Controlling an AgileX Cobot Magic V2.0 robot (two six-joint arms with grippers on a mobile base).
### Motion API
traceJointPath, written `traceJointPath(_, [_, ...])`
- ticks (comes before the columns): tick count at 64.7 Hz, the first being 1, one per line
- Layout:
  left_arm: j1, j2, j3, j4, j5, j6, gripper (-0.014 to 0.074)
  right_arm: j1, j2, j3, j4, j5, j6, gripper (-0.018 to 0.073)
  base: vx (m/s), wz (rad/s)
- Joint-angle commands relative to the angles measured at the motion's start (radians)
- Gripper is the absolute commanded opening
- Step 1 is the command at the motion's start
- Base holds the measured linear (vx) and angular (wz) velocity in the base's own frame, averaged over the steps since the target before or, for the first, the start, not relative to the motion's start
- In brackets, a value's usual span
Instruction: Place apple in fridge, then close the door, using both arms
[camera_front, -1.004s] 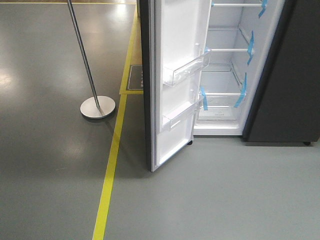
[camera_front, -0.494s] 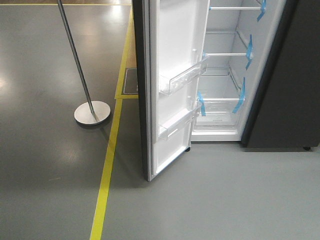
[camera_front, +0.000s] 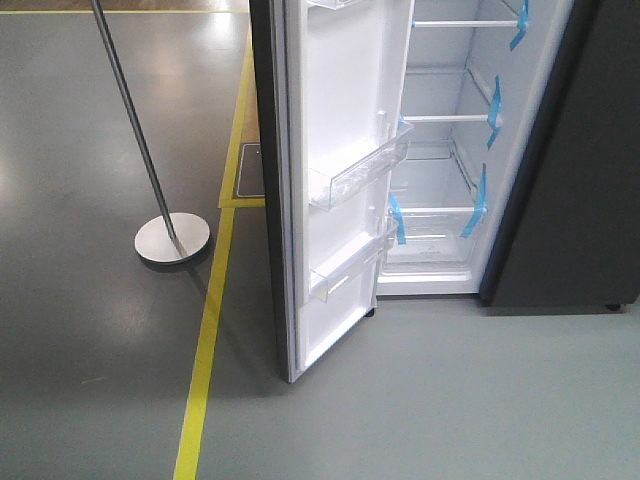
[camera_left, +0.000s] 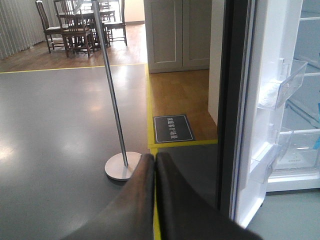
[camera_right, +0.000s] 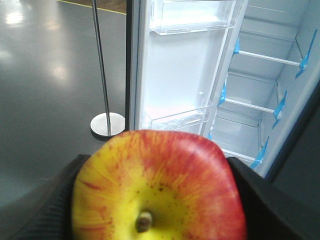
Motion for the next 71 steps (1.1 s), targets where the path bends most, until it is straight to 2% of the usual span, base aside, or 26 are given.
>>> traceJointPath(1, [-0.001, -0.015, -0.017, -0.005, -0.069, -0.004, -0.0006, -0.003, 0.001, -0.023, 0.015, -0.083, -0.003, 0.0098, 0.12, -0.03])
traceJointPath(71, [-0.001, -0.015, -0.017, -0.005, -0.069, -0.004, -0.0006, -0.003, 0.001, -0.023, 0.015, -0.083, -0.003, 0.0098, 0.13, -0.02])
